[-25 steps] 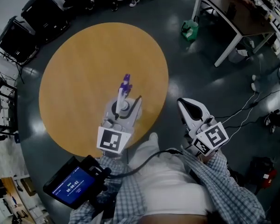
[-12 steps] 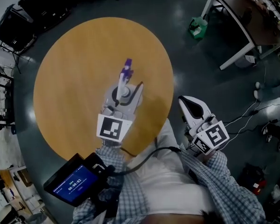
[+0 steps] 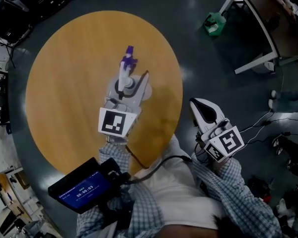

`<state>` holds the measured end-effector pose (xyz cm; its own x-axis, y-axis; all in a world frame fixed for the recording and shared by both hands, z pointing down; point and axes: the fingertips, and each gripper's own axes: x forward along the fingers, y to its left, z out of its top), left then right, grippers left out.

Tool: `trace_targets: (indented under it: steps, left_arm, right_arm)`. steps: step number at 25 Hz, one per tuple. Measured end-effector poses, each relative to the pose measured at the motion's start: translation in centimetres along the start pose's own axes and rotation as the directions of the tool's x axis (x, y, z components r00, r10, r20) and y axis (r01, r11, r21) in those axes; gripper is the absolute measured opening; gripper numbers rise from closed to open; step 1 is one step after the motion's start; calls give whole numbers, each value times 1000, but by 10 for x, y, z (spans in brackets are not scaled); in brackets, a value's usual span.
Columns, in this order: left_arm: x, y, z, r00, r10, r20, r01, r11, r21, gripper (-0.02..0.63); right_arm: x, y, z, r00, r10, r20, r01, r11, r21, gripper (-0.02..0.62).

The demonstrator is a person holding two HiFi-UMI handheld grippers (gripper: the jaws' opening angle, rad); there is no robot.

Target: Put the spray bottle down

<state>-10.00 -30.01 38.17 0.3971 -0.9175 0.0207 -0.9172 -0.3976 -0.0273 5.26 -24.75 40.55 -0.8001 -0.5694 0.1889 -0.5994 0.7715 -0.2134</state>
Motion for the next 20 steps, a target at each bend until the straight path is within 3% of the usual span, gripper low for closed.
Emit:
trace_targets:
  steps: [6,13,20]
  left_arm:
    - [23,24,-29,1000,-2,-28,2,1000,9,147]
    - [23,7,-22,998,-61,-13,61,997,39,147]
    - [22,-5,-22,993,-117,-1,117,993,15,252]
  right_arm:
    - [31,-16,-9,999,5,-39,-4,1000,22,3]
    - [34,-16,-13,998,11,-63,-9,999,33,3]
    - [32,-11,-15,998,11,-68,-10,1000,28,3]
